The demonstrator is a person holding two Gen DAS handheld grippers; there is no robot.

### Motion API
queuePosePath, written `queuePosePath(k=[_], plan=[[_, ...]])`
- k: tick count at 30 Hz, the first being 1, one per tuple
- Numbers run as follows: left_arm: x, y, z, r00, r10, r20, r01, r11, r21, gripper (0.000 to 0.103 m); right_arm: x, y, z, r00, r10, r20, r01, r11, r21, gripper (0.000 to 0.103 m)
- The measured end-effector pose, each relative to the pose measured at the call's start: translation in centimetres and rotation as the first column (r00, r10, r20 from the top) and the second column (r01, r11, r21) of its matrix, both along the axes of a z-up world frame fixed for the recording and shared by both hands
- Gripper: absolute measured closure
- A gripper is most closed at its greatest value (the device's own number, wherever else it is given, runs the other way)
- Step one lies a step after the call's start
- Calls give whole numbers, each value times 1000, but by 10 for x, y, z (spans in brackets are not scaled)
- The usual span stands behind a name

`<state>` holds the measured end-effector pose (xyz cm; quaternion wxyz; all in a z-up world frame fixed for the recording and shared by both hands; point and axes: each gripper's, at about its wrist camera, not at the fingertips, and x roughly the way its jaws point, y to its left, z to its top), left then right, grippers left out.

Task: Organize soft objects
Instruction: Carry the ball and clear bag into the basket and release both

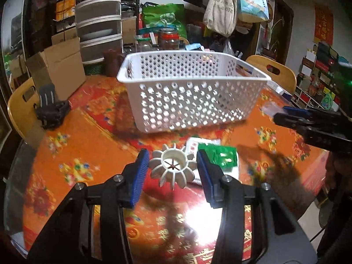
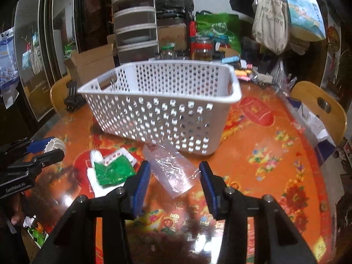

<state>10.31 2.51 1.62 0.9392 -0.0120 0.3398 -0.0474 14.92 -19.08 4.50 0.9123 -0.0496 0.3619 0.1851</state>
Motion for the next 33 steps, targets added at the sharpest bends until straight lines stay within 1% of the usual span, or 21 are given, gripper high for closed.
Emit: queuePosePath(k=[3, 8, 12, 14, 17, 21, 25, 27, 29, 30, 33], plan=[[4, 6, 16, 1000, 13, 22, -13, 1000, 8, 61, 0, -2, 16, 1000, 4, 25, -4, 1000, 0, 58], [14, 18, 51, 997, 31, 65, -31, 1000, -1, 61, 5, -6, 48, 997, 14, 77, -14, 1000, -1, 58], [30, 22, 77, 996, 34, 86, -34, 999, 1, 61, 19, -6, 71, 995, 16, 97, -17, 1000, 2, 58], [44, 23, 93, 996, 27, 88, -27, 1000, -1, 61, 29, -4, 80, 995, 18, 102, -18, 1000, -2, 58], [64, 23, 109, 996, 24, 82, -24, 1000, -5, 61, 46, 3, 92, 995, 18, 100, -16, 1000, -18, 58], [103, 21, 129, 998, 28, 64, -28, 1000, -3, 61, 74, 13, 99, 997, 14, 78, -11, 999, -40, 58], [139, 15, 137, 999, 31, 31, -32, 999, 13, 61, 105, 21, 94, 1000, -1, 31, 3, 998, -57, 58], [155, 11, 135, 999, 32, 13, -32, 999, 27, 61, 120, 26, 90, 1000, -10, 6, 10, 998, -65, 58], [175, 8, 130, 999, 28, -23, -27, 999, 23, 61, 131, 29, 84, 1000, -15, -14, 14, 997, -71, 58], [188, 5, 125, 998, 31, -48, -29, 999, 33, 61, 134, 30, 83, 1000, -14, -22, 12, 997, -72, 58], [211, 2, 106, 994, 36, -104, -32, 999, 40, 61, 150, 36, 73, 998, -24, -59, 19, 996, -87, 58]])
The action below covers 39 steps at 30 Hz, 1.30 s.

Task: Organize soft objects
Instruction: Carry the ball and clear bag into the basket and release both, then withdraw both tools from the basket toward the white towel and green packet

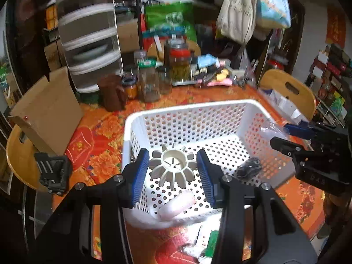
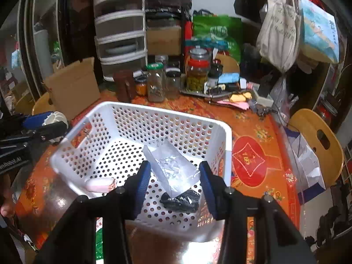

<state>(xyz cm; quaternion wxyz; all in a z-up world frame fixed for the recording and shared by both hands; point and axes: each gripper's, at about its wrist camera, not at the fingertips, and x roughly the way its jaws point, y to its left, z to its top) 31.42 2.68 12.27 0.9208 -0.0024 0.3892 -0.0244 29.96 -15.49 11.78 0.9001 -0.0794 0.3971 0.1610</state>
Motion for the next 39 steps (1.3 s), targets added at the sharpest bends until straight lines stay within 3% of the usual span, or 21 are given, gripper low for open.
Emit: queuePosePath(k=[6, 13, 23, 31, 33, 35, 38, 39], plan=[[34, -1, -43, 995, 23, -99, -23, 1000, 2, 61, 28, 8, -32, 996, -17, -83, 13, 999, -48, 58], [46, 1, -77, 988, 32, -154, -32, 999, 5, 61, 44, 13, -64, 989, -35, -141, 22, 996, -89, 58], [49, 0, -88, 985, 24, -171, -24, 1000, 4, 61, 48, 24, -74, 991, -50, -122, 26, 982, -185, 58], [48, 2, -86, 987, 20, -158, -21, 1000, -7, 60, 46, 24, -72, 993, -50, -107, 31, 984, -174, 57], [46, 3, -84, 988, 15, -154, -18, 1000, -20, 56, 46, 25, -69, 994, -51, -95, 33, 984, -176, 57], [43, 2, -79, 991, 13, -134, -15, 1000, -14, 44, 45, 26, -65, 995, -51, -83, 36, 984, -173, 56], [37, 1, -70, 995, 13, -95, -14, 1000, -1, 19, 45, 25, -59, 996, -57, -72, 45, 986, -159, 37], [35, 2, -66, 997, 12, -82, -13, 1000, 0, 18, 44, 24, -58, 996, -59, -67, 48, 986, -159, 35]])
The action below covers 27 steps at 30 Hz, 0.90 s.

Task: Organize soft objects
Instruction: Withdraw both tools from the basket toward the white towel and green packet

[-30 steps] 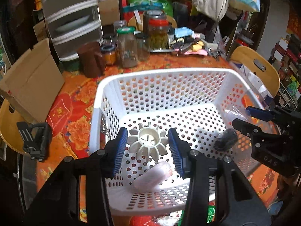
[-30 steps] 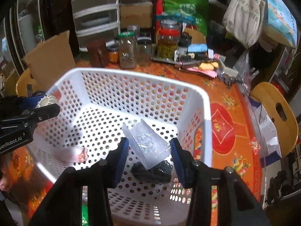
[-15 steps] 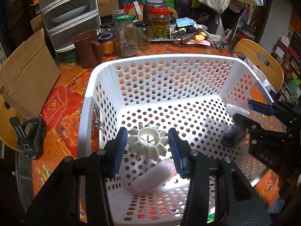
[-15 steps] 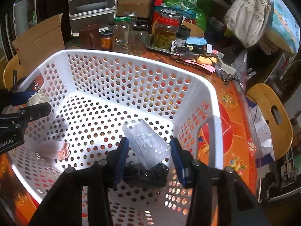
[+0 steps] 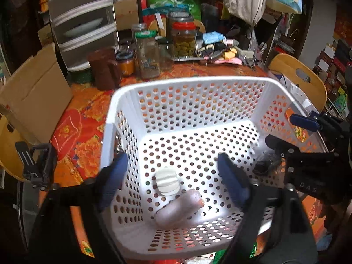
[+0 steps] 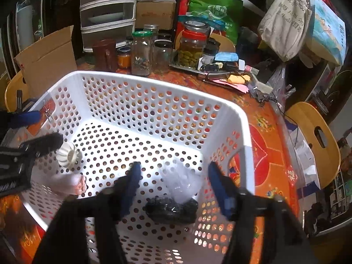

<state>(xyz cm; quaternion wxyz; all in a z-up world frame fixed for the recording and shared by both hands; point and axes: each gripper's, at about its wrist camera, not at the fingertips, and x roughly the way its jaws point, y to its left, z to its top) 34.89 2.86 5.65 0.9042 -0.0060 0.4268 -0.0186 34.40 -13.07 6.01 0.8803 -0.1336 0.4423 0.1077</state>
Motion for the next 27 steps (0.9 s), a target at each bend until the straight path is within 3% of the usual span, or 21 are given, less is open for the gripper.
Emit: queuePosePath(k=[6, 10, 14, 27], plan=[[-15, 3, 17, 999, -4, 34, 4, 1000, -8, 17, -6, -8, 9, 1000, -10, 17, 10, 1000, 19, 16], [-29, 5, 28, 999, -10, 53, 10, 1000, 2, 8, -14, -17, 19, 999, -18, 39, 16, 998, 54, 3], [-47, 9, 42, 997, -3, 75, 2, 1000, 6, 3, -21, -25, 28, 999, -25, 46, 21, 996, 82, 0], [-123, 7, 77, 989, -8, 145, 2, 999, 38, 0, -62, -41, 48, 996, -37, 83, 28, 993, 111, 0]])
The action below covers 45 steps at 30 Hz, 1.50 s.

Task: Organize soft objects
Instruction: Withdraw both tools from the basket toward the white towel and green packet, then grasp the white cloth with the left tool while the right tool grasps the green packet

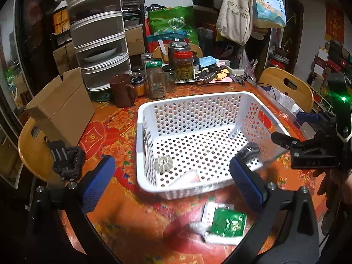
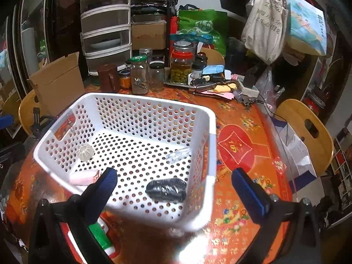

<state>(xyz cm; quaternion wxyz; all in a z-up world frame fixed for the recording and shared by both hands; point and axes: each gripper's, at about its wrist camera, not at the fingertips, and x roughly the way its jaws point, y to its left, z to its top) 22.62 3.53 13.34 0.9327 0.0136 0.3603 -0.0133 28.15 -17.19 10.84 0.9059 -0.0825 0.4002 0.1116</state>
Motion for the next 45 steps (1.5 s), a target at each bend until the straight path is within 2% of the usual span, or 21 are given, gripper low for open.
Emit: queuePosePath(k=[3, 6, 12, 18, 22, 27, 34, 36, 37, 38, 42, 45], plan=[[-21, 3, 2, 1000, -1, 19, 1, 1000, -15, 0, -13, -8, 2, 1000, -6, -13, 6, 1000, 11, 0], [-40, 3, -1, 1000, 0, 26, 0, 1000, -16, 0, -32, -15, 5, 1000, -4, 17, 4, 1000, 17, 0], [-70, 1, -19, 1000, 0, 30, 1, 1000, -24, 0, -71, -23, 4, 998, 22, 52, -25, 998, 55, 0], [-77, -6, -75, 1000, -3, -29, 3, 1000, -24, 0, -105, -17, -19, 996, 76, 46, -79, 995, 56, 0], [-59, -8, -123, 993, -8, -115, 1, 998, -61, 1, -117, -18, -48, 997, 73, 16, -74, 994, 77, 0], [-38, -13, -157, 987, 9, -159, -19, 998, -60, 4, -120, -24, -83, 997, 65, -51, -58, 990, 129, 0], [-23, -21, -185, 978, -5, -209, -10, 997, -71, 34, -125, -13, -103, 991, 111, -76, -97, 982, 163, 0], [-22, -23, -187, 979, -13, -204, -2, 997, -75, 48, -126, -4, -104, 988, 133, -74, -119, 979, 164, 0], [-22, -24, -188, 979, -15, -202, 0, 997, -74, 63, -126, 0, -105, 987, 142, -75, -128, 978, 166, 0], [-22, -25, -189, 979, -18, -203, 3, 997, -74, 71, -127, 4, -107, 985, 152, -76, -138, 976, 167, 0], [-31, -26, -188, 982, -16, -187, 3, 997, -73, 72, -127, 21, -112, 980, 181, -82, -165, 971, 175, 0], [-36, -12, -182, 985, 3, -174, -17, 997, -79, 72, -125, 39, -117, 974, 212, -85, -195, 965, 176, 0]])
